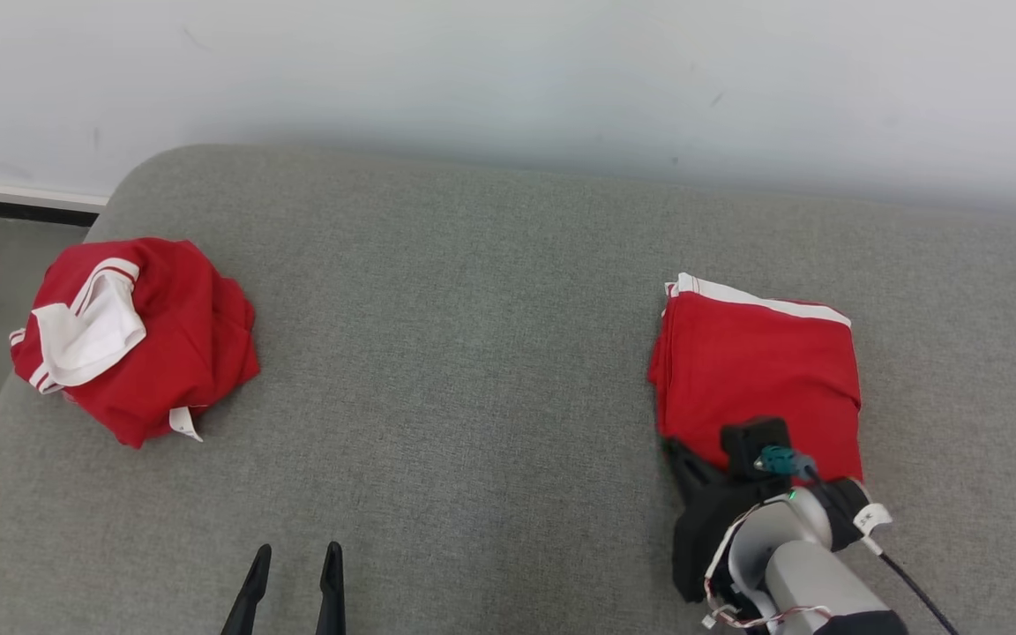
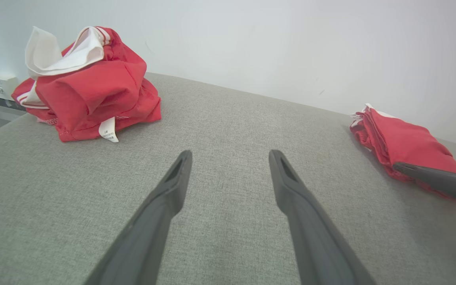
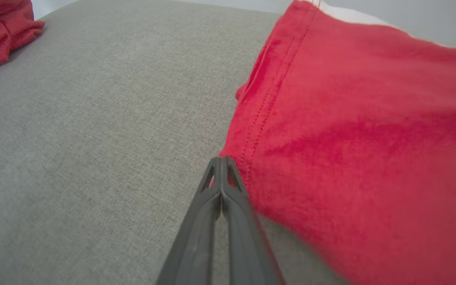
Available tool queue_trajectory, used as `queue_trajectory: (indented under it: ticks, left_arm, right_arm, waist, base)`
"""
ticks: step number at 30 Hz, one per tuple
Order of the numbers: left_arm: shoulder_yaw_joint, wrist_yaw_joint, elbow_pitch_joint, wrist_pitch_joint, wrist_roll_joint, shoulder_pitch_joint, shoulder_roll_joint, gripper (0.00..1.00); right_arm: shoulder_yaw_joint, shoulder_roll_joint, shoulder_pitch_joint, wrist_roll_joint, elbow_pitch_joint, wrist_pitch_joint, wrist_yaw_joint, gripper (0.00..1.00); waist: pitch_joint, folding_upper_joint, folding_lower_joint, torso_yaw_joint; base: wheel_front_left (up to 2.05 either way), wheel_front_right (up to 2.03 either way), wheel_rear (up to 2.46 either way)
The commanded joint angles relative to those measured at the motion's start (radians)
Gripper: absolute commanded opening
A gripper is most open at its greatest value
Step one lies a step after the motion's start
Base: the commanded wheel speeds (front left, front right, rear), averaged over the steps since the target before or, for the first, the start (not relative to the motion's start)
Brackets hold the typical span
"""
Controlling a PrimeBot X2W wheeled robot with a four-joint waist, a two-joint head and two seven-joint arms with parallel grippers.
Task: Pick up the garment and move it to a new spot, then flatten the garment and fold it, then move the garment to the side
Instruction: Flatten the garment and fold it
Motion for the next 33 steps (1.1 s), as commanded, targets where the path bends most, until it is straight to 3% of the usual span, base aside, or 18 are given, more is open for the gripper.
queue_trajectory:
  ticks: [1, 9, 13, 14, 15, 16, 17, 18, 26, 33]
  left_arm:
    - [0.000, 0.003, 0.002, -0.004, -0.009, -0.005, 0.000, 1.00]
    - [0.020, 0.012, 0.014, -0.004, 0.002, 0.039, 0.000, 1.00]
    - [0.043, 0.017, 0.010, -0.004, 0.007, 0.057, 0.000, 1.00]
    - [0.049, 0.017, 0.007, -0.004, 0.011, 0.060, 0.000, 1.00]
    - [0.049, 0.017, 0.007, -0.004, 0.011, 0.060, 0.000, 1.00]
    - [0.056, 0.017, 0.007, -0.004, 0.013, 0.064, 0.001, 1.00]
    - [0.065, 0.017, 0.006, -0.003, 0.015, 0.069, 0.000, 1.00]
    - [0.072, 0.016, 0.005, -0.004, 0.019, 0.073, 0.000, 1.00]
    - [0.116, 0.000, 0.023, -0.004, 0.045, 0.042, 0.001, 1.00]
    - [0.132, -0.014, 0.070, -0.003, 0.067, -0.018, 0.008, 1.00]
  right_arm:
    - [0.022, 0.004, 0.016, 0.015, 0.003, -0.004, -0.002, 0.00]
    - [0.132, 0.012, 0.064, 0.173, -0.070, -0.051, -0.002, 0.00]
    - [0.124, 0.011, 0.109, 0.215, -0.150, -0.094, -0.002, 0.00]
    - [0.112, 0.008, 0.122, 0.216, -0.173, -0.103, -0.002, 0.23]
    - [0.112, 0.008, 0.122, 0.216, -0.173, -0.103, -0.002, 0.23]
    - [0.100, 0.002, 0.136, 0.220, -0.195, -0.111, -0.002, 0.34]
    - [0.084, -0.006, 0.152, 0.219, -0.221, -0.120, -0.002, 0.90]
    - [0.065, -0.014, 0.169, 0.213, -0.247, -0.126, -0.002, 1.00]
    - [-0.118, -0.041, 0.331, 0.142, -0.471, -0.111, -0.002, 1.00]
    - [-0.171, -0.076, 0.435, 0.131, -0.584, -0.079, -0.002, 1.00]
  waist:
    - [-0.008, 0.0000, 0.0000, 0.002]
    - [-0.079, 0.0000, 0.0000, -0.026]
    - [-0.118, 0.0000, 0.0000, -0.061]
    - [-0.125, 0.0000, 0.0000, -0.070]
    - [-0.125, 0.0000, 0.0000, -0.070]
    - [-0.132, 0.0000, 0.0000, -0.080]
    - [-0.139, 0.0000, 0.0000, -0.090]
    - [-0.144, 0.0000, 0.0000, -0.099]
    - [-0.175, 0.0000, 0.0000, -0.175]
    - [-0.183, 0.0000, 0.0000, -0.230]
  base:
    - [0.00, 0.00, 0.00]
    - [0.00, 0.00, 0.00]
    - [0.00, 0.00, 0.00]
    - [0.00, 0.00, 0.00]
    - [0.00, 0.00, 0.00]
    - [0.00, 0.00, 0.00]
    - [0.00, 0.00, 0.00]
    - [0.00, 0.00, 0.00]
    - [0.00, 0.00, 0.00]
    - [0.00, 0.00, 0.00]
